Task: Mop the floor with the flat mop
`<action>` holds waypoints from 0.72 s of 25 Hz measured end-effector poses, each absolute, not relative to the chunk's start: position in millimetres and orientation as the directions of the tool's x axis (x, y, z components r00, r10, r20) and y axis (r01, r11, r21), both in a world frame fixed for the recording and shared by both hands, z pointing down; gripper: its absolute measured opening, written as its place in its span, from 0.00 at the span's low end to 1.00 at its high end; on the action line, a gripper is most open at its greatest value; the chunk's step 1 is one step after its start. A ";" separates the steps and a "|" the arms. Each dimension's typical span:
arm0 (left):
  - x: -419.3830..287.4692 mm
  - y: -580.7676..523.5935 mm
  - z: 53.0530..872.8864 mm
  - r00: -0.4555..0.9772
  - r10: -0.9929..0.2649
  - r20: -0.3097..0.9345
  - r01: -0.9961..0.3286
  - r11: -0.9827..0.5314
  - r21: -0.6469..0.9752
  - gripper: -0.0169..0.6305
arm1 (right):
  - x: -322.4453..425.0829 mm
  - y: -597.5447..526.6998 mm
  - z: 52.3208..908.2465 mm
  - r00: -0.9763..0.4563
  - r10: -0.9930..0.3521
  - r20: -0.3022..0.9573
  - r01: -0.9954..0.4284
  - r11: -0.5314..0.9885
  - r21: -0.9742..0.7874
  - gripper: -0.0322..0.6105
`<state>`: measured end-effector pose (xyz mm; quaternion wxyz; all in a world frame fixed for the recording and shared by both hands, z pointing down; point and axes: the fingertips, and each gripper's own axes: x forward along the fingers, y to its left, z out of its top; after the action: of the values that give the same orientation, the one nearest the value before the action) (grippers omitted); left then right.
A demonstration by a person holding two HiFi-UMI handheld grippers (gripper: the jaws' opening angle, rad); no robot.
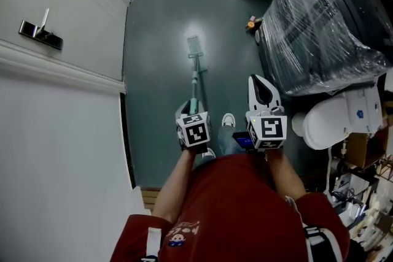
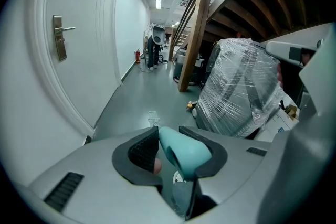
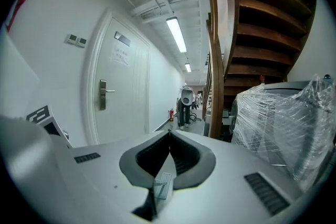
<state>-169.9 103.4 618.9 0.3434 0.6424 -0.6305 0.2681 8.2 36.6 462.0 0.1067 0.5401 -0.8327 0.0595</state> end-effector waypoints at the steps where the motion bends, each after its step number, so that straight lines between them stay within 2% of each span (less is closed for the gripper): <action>1: -167.2 94.0 618.4 0.056 -0.625 0.779 -0.994 0.034 0.099 0.23 | 10.7 26.6 462.7 -0.399 -0.884 0.245 -0.910 0.414 0.013 0.08; 18: -134.3 -65.9 617.7 0.000 -0.632 0.775 -0.991 0.102 0.083 0.23 | 62.9 -126.4 461.3 -0.445 -0.868 0.222 -0.890 0.456 -0.001 0.08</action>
<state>-134.3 -65.9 617.7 0.3450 0.6172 -0.6574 0.2604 62.9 -126.4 461.3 0.0950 0.5184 -0.8478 0.0589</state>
